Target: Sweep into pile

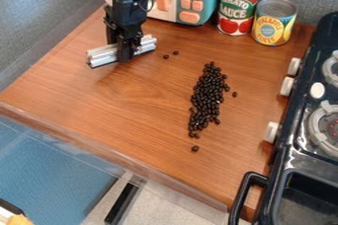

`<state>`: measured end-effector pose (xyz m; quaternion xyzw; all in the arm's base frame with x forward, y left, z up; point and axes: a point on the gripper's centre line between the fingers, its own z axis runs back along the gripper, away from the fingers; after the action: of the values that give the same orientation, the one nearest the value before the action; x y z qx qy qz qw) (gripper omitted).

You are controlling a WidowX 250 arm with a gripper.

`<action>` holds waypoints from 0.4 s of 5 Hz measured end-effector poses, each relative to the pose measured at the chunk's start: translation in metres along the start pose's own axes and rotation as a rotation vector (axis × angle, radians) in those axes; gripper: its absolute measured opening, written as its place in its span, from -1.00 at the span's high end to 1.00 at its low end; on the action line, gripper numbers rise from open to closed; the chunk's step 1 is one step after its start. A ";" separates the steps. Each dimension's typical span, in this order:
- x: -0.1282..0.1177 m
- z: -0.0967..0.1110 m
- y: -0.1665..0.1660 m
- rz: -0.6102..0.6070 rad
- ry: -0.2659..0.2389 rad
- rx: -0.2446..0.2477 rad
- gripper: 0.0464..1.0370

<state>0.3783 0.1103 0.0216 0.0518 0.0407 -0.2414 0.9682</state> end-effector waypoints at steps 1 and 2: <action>0.008 -0.001 0.004 -0.007 -0.004 0.022 0.32; 0.014 -0.004 0.002 -0.012 -0.024 0.012 0.32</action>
<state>0.3914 0.1065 0.0163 0.0546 0.0281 -0.2478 0.9669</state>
